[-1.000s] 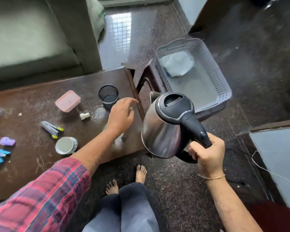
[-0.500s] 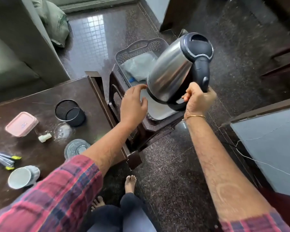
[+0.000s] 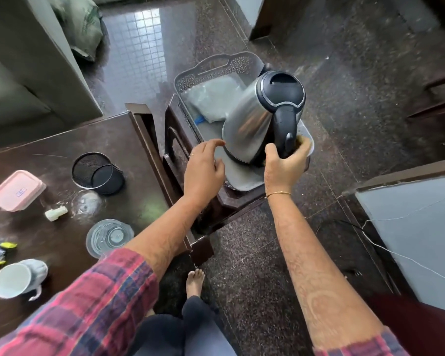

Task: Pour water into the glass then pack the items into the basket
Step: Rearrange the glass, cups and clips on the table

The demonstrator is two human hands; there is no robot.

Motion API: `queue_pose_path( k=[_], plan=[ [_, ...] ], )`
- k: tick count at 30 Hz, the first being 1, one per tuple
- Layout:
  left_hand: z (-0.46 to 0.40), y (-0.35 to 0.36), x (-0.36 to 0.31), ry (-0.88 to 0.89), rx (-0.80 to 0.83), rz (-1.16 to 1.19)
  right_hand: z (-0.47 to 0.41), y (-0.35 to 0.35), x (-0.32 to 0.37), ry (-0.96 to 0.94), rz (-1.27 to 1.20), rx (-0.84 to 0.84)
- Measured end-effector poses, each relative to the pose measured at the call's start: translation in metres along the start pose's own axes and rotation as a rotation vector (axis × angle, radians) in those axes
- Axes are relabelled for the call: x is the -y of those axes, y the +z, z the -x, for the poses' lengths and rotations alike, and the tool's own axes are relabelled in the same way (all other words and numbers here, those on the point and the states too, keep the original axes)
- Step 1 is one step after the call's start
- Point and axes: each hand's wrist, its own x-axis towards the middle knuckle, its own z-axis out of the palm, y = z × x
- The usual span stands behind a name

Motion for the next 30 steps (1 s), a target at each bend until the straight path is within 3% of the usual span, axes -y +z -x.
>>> queue_pose_path(
  k=[3, 6, 8, 14, 18, 22, 30],
  plan=[
    [0.002, -0.002, 0.002, 0.017, -0.009, 0.023, 0.026, -0.008, 0.016, -0.225, 0.325, -0.205],
    [0.018, -0.019, 0.015, -0.004, -0.050, 0.053, 0.081, -0.007, 0.026, -0.448, 0.416, -0.126],
    [0.035, -0.039, 0.033, -0.036, -0.084, 0.034, 0.122, 0.003, 0.019, -0.496, 0.439, 0.092],
    [0.104, -0.132, 0.139, -0.032, -0.052, -0.305, 0.234, 0.063, -0.003, -0.403, 0.630, 0.923],
    [0.156, -0.169, 0.198, -0.104, -0.035, -0.380, 0.286, 0.095, -0.018, -0.299, 0.840, 1.255],
    [0.196, -0.181, 0.226, -0.173, -0.072, -0.307, 0.311, 0.110, -0.027, -0.385, 1.003, 1.118],
    [0.243, -0.233, 0.288, -0.333, -0.244, -0.266, 0.312, 0.125, -0.031, -0.380, 0.981, 0.921]
  ],
)
